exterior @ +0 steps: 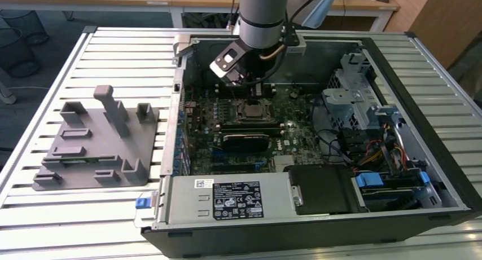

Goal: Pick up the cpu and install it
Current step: 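Close the cpu cover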

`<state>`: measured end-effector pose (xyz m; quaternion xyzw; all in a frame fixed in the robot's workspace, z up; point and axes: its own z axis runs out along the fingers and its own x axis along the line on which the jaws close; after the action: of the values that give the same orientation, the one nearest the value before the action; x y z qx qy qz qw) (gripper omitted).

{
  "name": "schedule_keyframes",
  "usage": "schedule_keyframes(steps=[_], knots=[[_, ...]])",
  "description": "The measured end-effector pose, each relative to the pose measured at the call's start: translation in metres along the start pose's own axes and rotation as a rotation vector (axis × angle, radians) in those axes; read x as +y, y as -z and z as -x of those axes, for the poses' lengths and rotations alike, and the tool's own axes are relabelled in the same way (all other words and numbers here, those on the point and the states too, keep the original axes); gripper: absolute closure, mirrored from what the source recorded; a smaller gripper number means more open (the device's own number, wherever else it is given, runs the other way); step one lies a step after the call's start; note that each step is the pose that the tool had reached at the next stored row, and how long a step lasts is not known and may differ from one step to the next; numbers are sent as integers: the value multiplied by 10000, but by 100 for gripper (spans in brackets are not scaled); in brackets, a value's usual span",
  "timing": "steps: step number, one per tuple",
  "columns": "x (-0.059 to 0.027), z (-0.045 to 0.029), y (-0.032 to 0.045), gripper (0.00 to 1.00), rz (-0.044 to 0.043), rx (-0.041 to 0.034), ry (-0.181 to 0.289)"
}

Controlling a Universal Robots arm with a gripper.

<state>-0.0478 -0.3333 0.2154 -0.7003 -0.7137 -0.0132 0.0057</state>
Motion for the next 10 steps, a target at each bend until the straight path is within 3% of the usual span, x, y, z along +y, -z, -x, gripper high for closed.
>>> schedule_keyframes(steps=[10], knots=[[-155,-2,-47,89,0,1,16]])
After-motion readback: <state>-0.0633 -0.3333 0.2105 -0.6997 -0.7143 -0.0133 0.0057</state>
